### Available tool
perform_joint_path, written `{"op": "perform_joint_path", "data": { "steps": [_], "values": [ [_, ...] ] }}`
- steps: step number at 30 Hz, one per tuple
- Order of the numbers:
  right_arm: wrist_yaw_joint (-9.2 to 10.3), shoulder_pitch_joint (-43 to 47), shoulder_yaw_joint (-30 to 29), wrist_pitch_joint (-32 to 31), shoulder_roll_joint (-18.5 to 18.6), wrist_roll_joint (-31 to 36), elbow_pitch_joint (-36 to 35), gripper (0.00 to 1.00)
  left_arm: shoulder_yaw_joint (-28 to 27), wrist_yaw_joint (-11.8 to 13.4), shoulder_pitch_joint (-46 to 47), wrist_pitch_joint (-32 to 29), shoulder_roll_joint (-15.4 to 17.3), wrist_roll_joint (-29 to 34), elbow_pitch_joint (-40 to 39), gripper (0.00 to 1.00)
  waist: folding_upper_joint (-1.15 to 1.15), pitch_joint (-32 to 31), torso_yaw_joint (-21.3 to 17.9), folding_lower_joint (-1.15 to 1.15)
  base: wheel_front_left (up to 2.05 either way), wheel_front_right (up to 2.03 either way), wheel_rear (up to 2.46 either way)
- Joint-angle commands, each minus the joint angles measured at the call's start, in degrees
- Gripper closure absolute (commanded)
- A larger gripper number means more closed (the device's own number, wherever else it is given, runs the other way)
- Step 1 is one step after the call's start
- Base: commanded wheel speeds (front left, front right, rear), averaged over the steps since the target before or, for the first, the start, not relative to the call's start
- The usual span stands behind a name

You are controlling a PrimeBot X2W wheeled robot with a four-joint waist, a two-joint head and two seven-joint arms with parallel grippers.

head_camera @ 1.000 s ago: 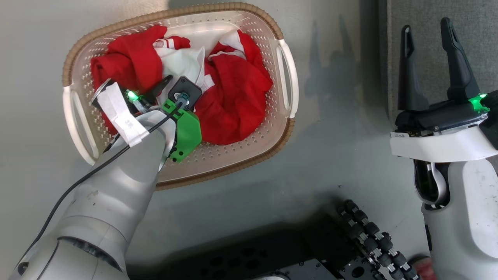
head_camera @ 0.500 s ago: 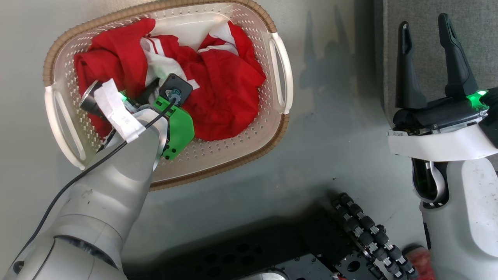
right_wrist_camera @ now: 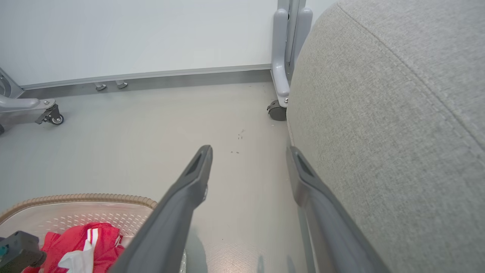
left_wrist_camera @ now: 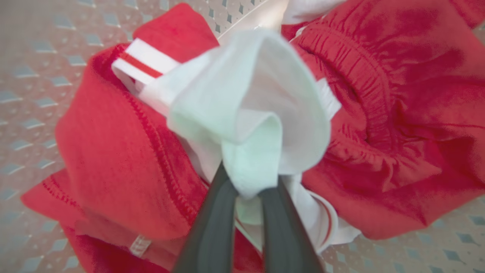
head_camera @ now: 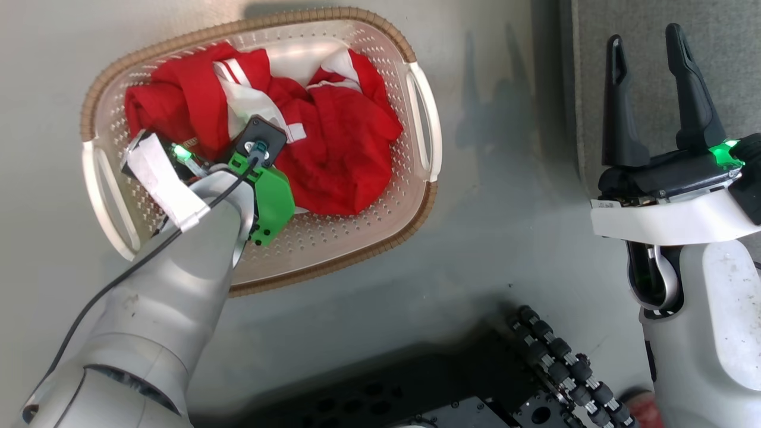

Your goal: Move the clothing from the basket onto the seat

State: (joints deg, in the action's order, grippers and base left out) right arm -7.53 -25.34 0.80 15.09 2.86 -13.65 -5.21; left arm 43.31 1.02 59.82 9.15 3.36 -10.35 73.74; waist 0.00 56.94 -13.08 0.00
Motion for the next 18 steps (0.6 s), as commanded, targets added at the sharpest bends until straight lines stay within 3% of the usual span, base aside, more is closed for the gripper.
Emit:
{"op": "perform_joint_path", "data": {
  "steps": [1,8,18],
  "values": [
    [0.08,-0.1,0.1,0.1,0.1,-0.2,0.3,0.0,0.0,0.2,-1.2,0.9,0.0,-0.5,0.0,1.0,0.0,-2.6,0.9,0.0,0.0,0.0,0.0],
    [0.08,2.1,0.2,0.1,0.1,0.7,1.3,0.0,-0.3,0.5,-5.3,4.6,-0.4,-3.0,-2.0,1.0,0.0,-9.9,3.3,0.0,0.0,0.0,0.0],
    [0.08,7.4,1.5,0.1,0.1,2.3,3.1,0.0,-0.1,1.9,-15.0,6.1,-0.5,-7.6,-12.3,1.0,0.0,-23.7,6.6,0.0,0.0,0.0,0.0]
  ]
}}
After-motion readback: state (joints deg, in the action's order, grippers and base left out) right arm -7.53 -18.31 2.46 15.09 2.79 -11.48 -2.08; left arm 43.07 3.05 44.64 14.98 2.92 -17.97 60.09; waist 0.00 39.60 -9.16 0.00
